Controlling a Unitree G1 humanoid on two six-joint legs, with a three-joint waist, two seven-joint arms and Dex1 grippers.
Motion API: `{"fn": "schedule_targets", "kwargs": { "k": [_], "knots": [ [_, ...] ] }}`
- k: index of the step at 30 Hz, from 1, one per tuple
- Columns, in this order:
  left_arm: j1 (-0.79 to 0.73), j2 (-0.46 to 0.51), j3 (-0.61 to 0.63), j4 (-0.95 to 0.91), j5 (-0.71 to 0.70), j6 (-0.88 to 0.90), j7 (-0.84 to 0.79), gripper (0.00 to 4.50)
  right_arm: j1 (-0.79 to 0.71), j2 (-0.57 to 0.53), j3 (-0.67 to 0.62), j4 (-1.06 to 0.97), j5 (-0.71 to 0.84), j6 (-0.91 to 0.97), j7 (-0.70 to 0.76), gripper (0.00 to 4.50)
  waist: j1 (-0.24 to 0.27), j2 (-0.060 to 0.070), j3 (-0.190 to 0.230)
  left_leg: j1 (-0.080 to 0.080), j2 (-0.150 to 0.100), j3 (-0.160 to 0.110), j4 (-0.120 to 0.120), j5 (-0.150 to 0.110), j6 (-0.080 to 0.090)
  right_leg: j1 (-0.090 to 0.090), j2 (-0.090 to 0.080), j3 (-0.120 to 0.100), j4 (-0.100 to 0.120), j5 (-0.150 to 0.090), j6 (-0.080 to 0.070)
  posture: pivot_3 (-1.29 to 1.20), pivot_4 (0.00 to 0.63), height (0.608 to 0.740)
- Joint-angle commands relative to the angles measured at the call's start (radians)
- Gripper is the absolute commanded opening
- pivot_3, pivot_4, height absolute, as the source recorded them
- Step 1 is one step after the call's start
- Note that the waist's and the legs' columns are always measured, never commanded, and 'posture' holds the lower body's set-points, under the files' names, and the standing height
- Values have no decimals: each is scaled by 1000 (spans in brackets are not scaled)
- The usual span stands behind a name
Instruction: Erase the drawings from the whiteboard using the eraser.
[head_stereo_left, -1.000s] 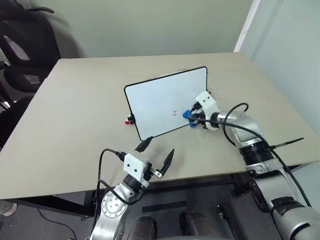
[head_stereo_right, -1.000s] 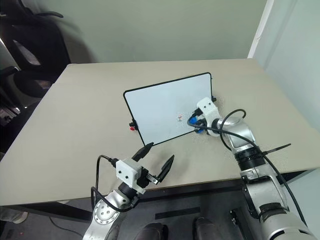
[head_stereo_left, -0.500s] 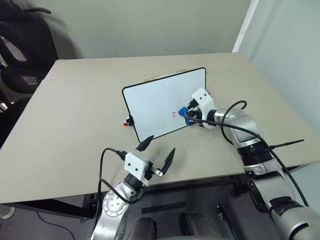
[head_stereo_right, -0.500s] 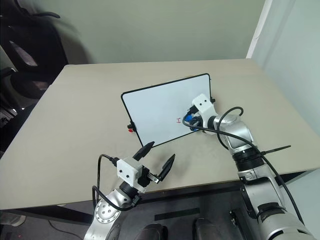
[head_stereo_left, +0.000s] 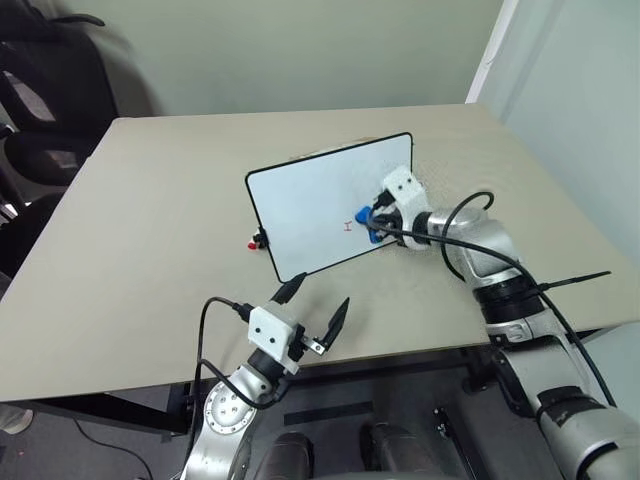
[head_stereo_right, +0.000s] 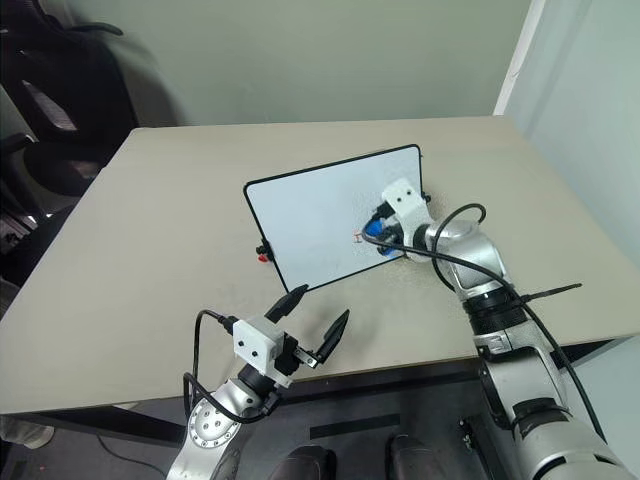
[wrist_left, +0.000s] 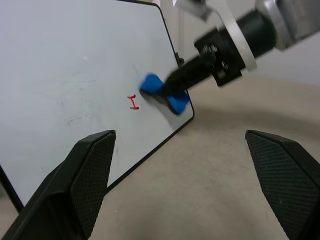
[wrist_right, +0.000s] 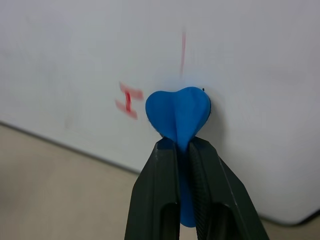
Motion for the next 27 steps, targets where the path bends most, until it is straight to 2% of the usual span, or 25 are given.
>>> {"fn": "schedule_targets", "kwargs": {
  "k": [1,11,15,27],
  "knots": [
    [-1,1,2,-31,-5,-8,-1,4500,-46,6,-29,-76,22,8,-12,79,1,0,-1,0,0,0,0,1,1,0,0,0,0,0,0,0,150,739],
    [1,-2,-3,-34,-2,-7,2,4500,-2,-4,14,-3,-10,-6,-21,79,8,-1,-5,3,0,0,0,1,3,4,0,0,-2,0,0,0,150,739],
    [4,-1,-1,-42,-2,-7,3,4500,25,-12,25,50,-29,-4,-40,79,6,-1,-5,3,0,0,0,-3,-3,6,0,0,-1,0,0,0,150,739],
    [7,6,-3,-53,-6,-1,-1,4500,40,-26,52,19,-38,33,-23,79,5,0,0,-3,0,0,0,-1,-2,-2,0,0,-1,0,0,0,150,739]
  ]
}}
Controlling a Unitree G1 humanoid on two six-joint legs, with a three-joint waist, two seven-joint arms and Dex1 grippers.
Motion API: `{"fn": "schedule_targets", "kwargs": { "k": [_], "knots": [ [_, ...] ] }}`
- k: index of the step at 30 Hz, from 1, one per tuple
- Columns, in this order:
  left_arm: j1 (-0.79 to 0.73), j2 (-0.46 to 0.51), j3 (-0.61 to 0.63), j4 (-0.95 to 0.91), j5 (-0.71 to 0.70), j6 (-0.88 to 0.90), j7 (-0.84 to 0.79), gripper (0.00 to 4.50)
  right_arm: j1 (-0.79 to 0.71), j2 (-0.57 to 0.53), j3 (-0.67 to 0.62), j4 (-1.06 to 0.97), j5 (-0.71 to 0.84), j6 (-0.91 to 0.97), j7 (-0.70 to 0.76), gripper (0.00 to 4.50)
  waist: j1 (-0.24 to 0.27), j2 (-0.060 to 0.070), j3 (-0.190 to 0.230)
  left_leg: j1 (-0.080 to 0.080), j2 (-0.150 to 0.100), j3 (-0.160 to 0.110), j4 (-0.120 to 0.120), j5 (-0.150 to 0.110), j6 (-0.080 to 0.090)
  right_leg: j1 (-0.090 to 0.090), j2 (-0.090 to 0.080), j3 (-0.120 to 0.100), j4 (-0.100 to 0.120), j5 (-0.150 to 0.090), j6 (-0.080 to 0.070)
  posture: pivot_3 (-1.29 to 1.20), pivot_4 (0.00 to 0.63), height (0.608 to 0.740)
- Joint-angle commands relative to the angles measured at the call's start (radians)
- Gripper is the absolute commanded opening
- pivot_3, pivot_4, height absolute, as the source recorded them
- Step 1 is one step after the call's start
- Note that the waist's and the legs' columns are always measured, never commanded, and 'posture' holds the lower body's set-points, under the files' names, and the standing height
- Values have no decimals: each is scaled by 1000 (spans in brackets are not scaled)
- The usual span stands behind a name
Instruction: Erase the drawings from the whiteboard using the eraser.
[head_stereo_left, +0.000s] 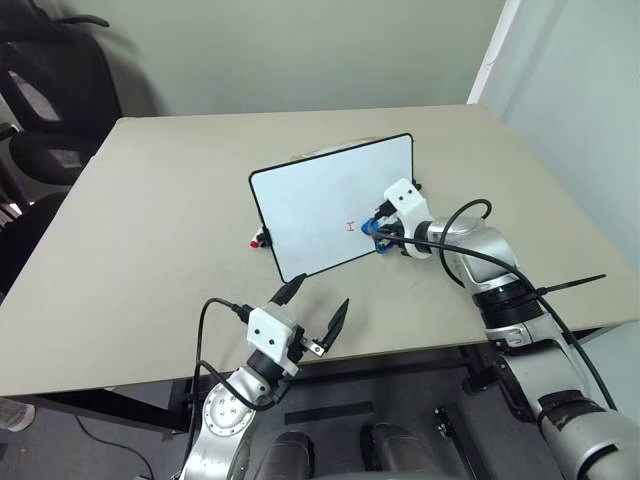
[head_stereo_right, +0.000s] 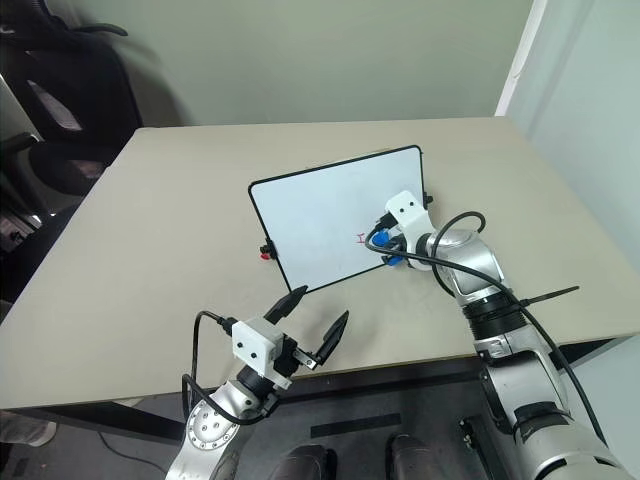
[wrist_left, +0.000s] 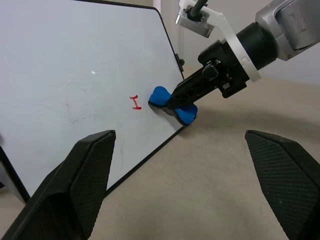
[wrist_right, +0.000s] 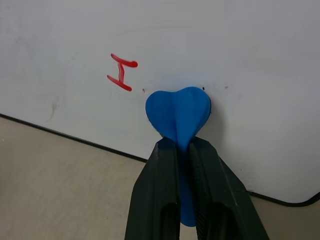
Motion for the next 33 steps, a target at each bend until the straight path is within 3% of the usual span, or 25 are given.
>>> {"fn": "schedule_targets", "kwargs": {
  "k": [1,13,22,33],
  "knots": [
    [-2,0,-4,-44,-6,-1,-2,4500,-16,-3,18,-50,-5,8,7,79,0,0,0,0,0,0,0,0,1,0,0,0,0,0,0,0,150,739],
    [-1,-5,-16,-44,-2,-2,3,4500,-45,80,92,-138,13,46,20,79,-11,-1,-1,7,0,0,0,5,8,3,0,0,1,4,5,0,150,739],
    [-1,-4,-12,-40,-5,-4,3,4500,-40,116,125,-172,13,65,24,79,-9,-1,-1,9,0,0,0,-2,-1,2,0,0,-3,4,3,0,150,739],
    [-8,2,-12,-31,-5,-3,-1,4500,-43,30,86,-81,-21,73,-17,79,1,-1,-1,6,0,0,0,-3,-2,1,0,0,-3,5,1,0,150,739]
  ]
}}
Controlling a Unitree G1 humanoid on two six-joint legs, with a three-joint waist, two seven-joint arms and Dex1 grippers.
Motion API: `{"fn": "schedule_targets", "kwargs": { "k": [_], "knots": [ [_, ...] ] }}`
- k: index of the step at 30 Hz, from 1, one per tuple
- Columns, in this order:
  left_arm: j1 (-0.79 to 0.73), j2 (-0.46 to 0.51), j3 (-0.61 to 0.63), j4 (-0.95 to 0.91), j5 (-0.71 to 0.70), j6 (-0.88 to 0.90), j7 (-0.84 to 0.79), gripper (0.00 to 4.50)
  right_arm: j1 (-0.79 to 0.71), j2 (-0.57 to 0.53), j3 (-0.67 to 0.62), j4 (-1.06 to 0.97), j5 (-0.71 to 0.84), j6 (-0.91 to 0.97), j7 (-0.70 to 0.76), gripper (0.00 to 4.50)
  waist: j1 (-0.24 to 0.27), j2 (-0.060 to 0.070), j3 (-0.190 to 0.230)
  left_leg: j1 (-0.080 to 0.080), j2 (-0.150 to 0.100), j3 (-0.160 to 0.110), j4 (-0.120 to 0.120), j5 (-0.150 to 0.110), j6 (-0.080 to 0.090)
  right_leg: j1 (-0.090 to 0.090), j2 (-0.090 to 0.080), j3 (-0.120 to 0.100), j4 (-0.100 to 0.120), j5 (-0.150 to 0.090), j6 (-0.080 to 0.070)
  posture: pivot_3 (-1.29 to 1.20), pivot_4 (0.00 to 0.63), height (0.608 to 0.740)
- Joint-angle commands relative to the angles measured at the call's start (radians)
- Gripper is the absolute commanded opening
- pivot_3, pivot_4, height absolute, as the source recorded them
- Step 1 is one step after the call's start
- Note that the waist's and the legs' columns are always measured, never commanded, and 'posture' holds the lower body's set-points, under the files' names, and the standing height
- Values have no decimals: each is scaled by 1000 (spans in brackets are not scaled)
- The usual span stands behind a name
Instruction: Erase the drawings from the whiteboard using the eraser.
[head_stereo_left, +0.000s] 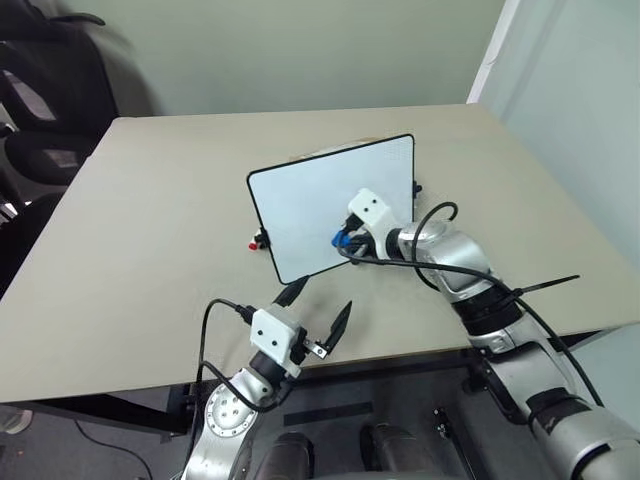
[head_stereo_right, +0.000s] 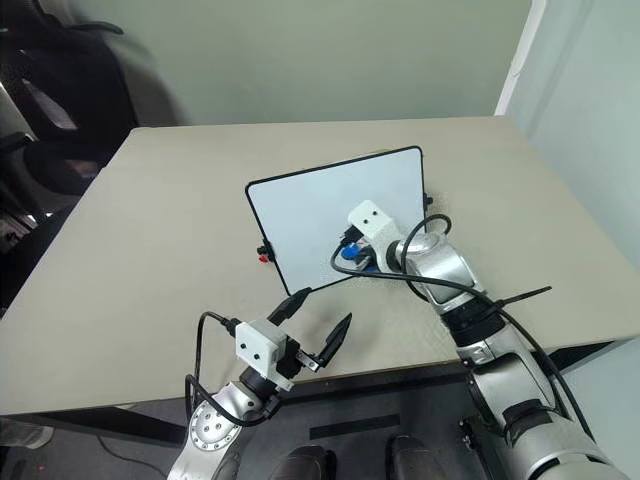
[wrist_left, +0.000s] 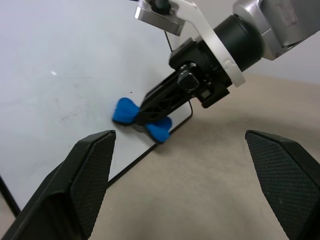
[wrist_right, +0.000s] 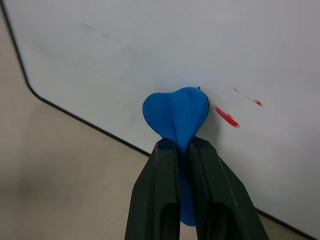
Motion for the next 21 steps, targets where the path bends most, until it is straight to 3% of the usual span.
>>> {"fn": "schedule_targets", "kwargs": {
  "k": [1,10,21],
  "knots": [
    [-9,-2,2,-30,-4,-8,-2,4500,-29,-20,-39,11,-20,-2,-32,79,0,0,0,0,0,0,0,0,0,0,0,0,0,0,0,0,150,739],
    [-24,-5,-1,-19,-3,-4,-2,4500,-46,-17,-61,24,-11,-15,-51,79,0,0,0,0,0,0,0,1,1,0,0,0,0,0,0,0,150,739],
    [-29,-14,-4,-12,-2,-7,-1,4500,-97,78,-19,-25,-5,2,-46,79,-13,0,0,1,0,0,0,1,2,-1,0,-1,0,1,1,0,150,739]
  ]
}}
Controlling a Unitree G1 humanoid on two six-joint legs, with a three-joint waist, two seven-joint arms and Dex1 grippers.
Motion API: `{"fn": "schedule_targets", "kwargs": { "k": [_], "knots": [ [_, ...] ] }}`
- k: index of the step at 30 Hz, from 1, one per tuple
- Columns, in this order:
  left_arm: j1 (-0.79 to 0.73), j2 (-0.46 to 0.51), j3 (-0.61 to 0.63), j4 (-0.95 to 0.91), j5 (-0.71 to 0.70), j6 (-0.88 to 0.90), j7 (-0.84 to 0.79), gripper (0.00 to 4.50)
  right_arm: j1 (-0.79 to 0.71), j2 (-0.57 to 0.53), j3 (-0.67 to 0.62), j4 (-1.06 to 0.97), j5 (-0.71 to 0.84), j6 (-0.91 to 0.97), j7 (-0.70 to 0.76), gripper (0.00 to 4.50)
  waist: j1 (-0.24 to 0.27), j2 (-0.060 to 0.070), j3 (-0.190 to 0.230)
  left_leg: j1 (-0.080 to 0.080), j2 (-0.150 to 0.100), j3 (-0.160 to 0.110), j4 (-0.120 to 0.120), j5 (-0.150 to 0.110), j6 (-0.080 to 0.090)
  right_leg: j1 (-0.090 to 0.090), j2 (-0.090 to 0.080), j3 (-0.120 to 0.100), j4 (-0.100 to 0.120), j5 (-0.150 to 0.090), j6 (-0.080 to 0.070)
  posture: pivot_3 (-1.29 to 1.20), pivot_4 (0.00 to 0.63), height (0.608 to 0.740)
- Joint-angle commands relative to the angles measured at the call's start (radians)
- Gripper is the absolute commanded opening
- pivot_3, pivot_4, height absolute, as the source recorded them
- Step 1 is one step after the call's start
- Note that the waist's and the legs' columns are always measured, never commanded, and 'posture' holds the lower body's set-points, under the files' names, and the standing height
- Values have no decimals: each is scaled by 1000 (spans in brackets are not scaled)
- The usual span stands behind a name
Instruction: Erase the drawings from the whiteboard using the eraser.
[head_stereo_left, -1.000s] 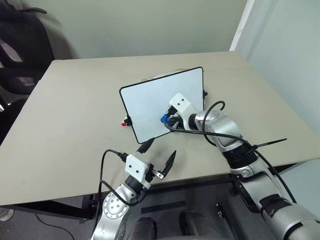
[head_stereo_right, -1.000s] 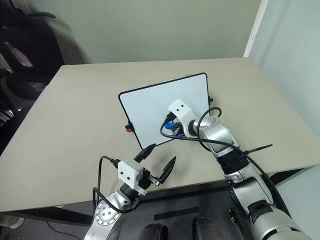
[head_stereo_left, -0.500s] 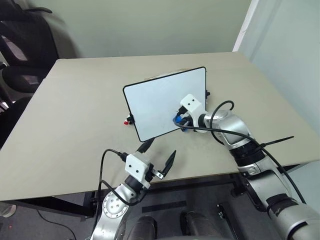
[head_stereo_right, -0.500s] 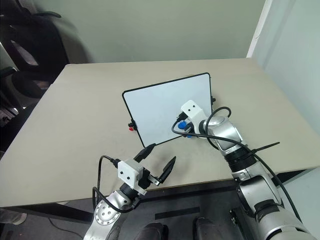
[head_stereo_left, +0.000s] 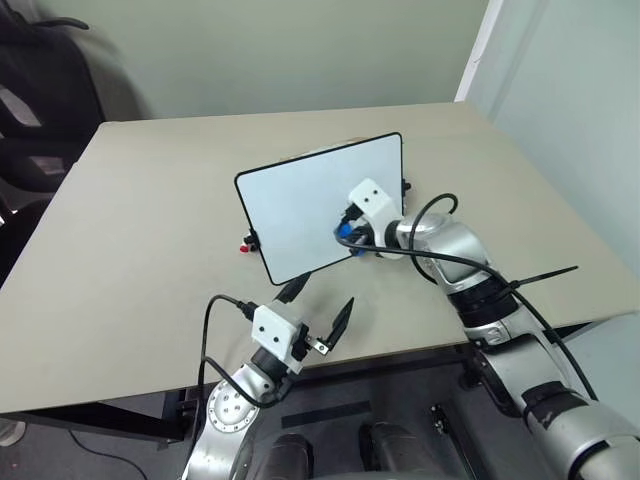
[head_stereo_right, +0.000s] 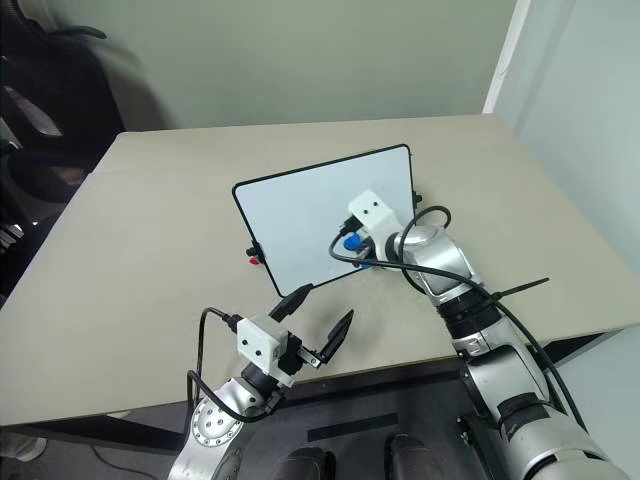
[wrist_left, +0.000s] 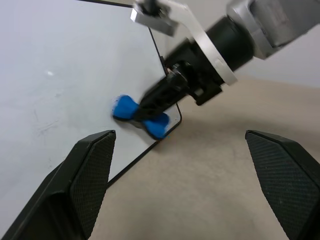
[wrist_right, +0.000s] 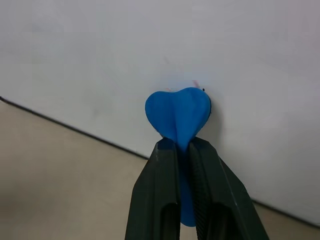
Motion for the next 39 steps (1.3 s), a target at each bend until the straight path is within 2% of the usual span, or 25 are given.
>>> {"fn": "schedule_targets", "kwargs": {
  "k": [1,21,39],
  "knots": [
    [-6,-5,-2,-14,-2,-13,0,4500,-45,20,0,-42,2,-14,-3,79,0,0,0,1,0,0,0,0,1,-1,0,0,0,0,0,0,150,739],
    [-5,-1,11,-17,-4,-20,-4,4500,29,-56,2,64,-54,-18,-36,79,9,0,0,-2,0,0,0,-1,-2,-3,0,0,-1,2,-3,0,150,739],
    [14,3,12,-37,-8,-19,-1,4500,-70,-4,-37,-62,-14,-39,-20,79,0,0,0,0,0,0,0,0,-1,-6,0,0,-1,4,-1,0,150,739]
  ]
}}
